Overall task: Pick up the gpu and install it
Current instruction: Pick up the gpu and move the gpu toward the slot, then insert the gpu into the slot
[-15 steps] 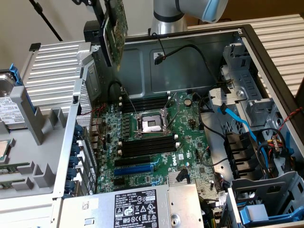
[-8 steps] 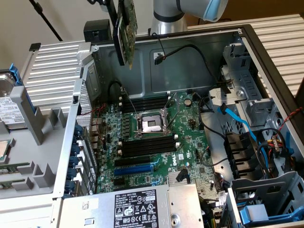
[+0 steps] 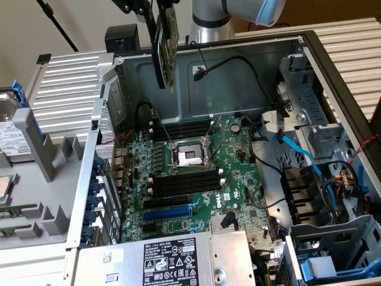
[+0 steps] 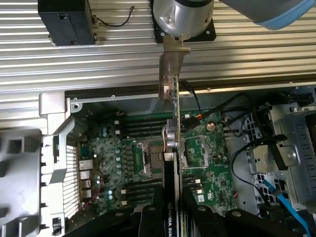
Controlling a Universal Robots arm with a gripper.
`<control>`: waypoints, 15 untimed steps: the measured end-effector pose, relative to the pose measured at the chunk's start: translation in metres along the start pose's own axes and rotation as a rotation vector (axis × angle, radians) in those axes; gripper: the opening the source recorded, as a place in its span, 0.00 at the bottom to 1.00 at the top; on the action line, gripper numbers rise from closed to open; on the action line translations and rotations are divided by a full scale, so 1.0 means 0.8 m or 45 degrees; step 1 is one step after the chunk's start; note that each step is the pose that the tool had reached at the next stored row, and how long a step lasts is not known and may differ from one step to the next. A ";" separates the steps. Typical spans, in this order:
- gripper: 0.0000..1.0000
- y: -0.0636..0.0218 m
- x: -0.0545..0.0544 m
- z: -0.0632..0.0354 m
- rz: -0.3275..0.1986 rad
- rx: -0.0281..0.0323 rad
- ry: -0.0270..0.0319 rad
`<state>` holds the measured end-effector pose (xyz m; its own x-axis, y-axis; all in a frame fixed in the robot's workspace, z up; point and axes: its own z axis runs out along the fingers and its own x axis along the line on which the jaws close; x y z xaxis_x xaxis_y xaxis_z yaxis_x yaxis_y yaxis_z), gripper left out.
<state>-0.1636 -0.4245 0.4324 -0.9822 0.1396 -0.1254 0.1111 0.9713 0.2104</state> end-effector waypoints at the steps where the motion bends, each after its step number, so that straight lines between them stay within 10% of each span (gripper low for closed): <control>1: 0.26 -0.001 0.000 0.002 0.000 -0.0027 0.0003; 15: 0.26 -0.001 0.000 0.003 0.001 -0.0048 0.0007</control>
<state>-0.1633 -0.4250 0.4300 -0.9822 0.1401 -0.1248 0.1112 0.9705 0.2142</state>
